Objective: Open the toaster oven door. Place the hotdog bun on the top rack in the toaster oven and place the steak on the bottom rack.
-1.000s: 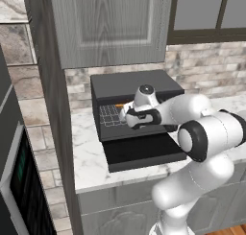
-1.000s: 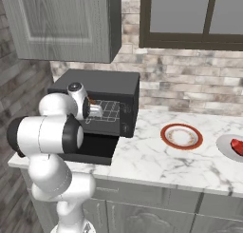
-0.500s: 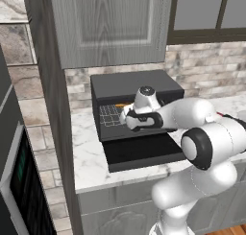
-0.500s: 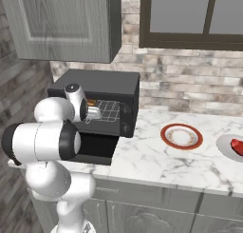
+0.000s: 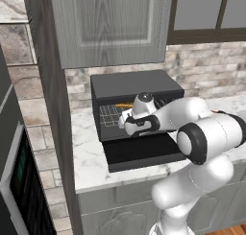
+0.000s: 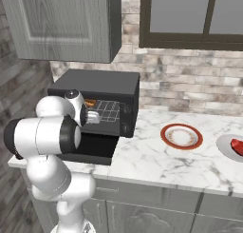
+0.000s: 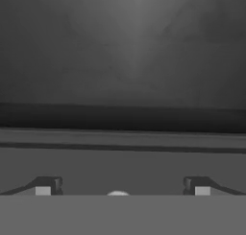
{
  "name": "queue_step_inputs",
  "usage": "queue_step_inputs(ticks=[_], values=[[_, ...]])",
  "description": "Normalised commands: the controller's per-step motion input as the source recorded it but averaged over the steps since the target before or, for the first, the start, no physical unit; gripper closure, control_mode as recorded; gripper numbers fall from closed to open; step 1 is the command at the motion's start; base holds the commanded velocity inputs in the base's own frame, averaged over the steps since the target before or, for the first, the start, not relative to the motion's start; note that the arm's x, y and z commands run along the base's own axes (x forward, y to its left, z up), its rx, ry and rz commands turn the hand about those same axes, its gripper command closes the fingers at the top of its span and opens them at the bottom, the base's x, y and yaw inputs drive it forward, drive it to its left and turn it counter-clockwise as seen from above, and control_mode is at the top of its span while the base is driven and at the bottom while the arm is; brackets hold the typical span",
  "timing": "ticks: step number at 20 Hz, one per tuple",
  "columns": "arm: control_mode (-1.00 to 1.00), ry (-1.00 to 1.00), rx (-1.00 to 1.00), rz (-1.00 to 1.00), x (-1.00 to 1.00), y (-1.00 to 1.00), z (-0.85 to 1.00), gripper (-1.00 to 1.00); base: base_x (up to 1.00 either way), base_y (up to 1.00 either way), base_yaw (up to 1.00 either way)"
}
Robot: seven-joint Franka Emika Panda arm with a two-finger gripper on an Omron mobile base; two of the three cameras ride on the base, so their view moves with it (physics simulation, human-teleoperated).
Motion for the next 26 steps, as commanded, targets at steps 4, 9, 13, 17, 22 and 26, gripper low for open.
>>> queue_step_inputs(ticks=[4,9,13,17,22,26], values=[[-1.0,0.0,0.0,0.0,0.0,0.0,-0.02,-1.0,0.0,0.0,0.0],[-1.0,0.0,0.0,0.0,0.06,0.0,-0.02,-1.0,0.0,0.0,0.0],[-1.0,0.0,0.0,0.0,0.27,0.0,-0.16,-1.0,0.0,0.0,0.0],[-1.0,-0.01,0.0,0.0,0.3,0.0,-0.18,-1.0,0.0,0.0,0.0],[-1.0,-0.01,0.0,0.0,0.18,0.0,-0.12,-1.0,0.0,0.0,0.0],[-1.0,-0.01,0.0,0.0,0.18,0.0,-0.16,-1.0,0.0,0.0,0.0]])
